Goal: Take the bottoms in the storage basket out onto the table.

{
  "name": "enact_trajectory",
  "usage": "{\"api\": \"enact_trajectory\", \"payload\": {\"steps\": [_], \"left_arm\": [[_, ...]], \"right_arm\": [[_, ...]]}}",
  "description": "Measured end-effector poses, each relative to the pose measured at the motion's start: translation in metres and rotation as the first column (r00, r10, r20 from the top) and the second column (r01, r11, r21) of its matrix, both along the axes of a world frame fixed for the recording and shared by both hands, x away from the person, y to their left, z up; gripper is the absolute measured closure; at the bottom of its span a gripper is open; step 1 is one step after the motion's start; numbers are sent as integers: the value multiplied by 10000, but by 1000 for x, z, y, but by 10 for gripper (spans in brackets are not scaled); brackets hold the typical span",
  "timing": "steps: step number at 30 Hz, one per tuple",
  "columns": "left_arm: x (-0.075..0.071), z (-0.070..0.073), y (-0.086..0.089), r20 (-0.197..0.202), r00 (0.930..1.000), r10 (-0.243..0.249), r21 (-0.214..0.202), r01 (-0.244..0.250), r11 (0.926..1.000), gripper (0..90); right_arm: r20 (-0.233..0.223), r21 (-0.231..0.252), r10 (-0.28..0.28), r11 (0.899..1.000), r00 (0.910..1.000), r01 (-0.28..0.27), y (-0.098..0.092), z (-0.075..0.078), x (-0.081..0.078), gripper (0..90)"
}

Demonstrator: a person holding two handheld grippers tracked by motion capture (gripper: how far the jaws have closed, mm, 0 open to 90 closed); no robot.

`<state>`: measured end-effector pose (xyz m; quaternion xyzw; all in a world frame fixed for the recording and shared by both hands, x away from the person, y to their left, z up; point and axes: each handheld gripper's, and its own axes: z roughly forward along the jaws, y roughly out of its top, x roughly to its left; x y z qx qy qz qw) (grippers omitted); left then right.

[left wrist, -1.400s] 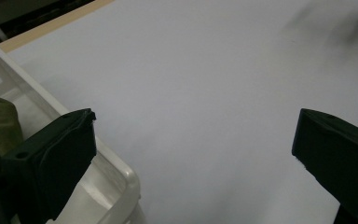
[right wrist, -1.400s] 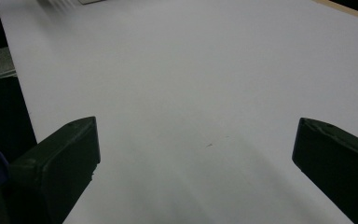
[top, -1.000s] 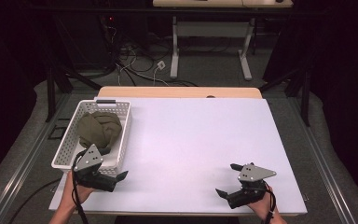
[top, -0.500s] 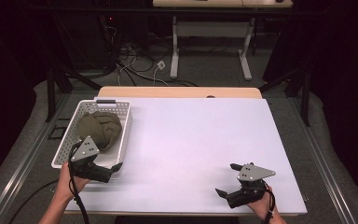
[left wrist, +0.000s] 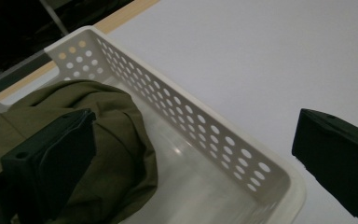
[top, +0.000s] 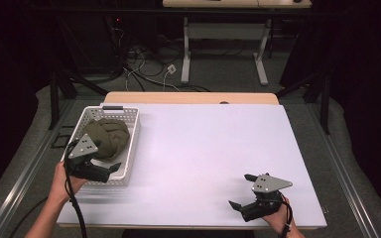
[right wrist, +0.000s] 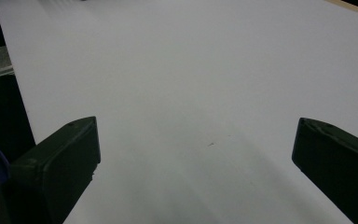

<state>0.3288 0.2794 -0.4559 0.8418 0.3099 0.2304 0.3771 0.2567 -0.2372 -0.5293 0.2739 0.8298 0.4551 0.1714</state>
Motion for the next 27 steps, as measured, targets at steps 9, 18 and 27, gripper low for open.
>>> {"api": "enact_trajectory", "payload": {"steps": [9, 18, 27], "left_arm": [[17, 8, 6, -18, 9999, 165, 582, -164, 9982, 0], [35, 12, 8, -135, 9996, 255, 1116, -239, 9935, 0], [59, 9, 9, -462, 9979, 464, 1694, -380, 9848, 0]], "right_arm": [[-20, -50, -7, 10000, 10000, 7, 1, -1, 1, 5], [-55, -55, -44, 10000, 10000, 44, 1, -1, 1, 5], [-95, -50, -23, 10000, 10000, 23, 0, -1, 1, 5]]}}
